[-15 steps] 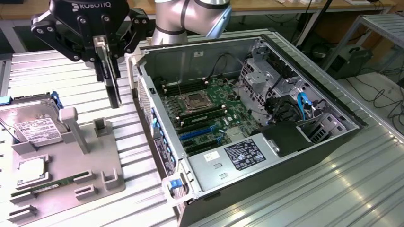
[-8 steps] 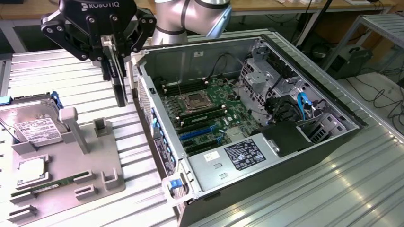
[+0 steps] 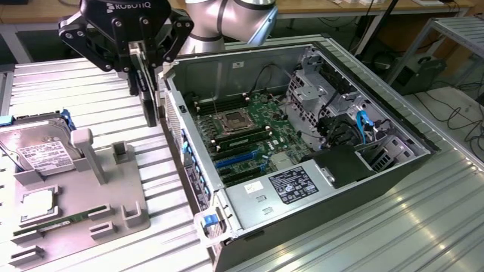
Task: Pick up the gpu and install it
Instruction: 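Pick up the gpu and move the gpu toward the slot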
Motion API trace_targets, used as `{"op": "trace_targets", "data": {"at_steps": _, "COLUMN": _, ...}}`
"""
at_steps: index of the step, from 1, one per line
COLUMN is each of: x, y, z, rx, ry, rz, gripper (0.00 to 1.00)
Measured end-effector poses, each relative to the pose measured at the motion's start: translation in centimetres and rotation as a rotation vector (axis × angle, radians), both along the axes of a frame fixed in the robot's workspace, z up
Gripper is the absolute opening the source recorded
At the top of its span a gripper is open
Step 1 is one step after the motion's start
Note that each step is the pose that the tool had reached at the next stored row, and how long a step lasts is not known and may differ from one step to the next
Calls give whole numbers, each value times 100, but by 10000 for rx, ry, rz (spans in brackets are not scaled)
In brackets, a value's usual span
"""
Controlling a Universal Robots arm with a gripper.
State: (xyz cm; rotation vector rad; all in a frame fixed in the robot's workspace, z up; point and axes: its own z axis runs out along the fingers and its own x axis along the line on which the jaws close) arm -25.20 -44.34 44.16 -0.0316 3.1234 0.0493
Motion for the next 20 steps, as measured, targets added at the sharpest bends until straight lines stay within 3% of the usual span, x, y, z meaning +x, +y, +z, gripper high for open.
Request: {"op": "trace_targets", "data": {"at_steps": 20, "x": 212, "y": 0, "z": -5, "rx": 0, "ry": 0, "rz": -1, "gripper": 28}}
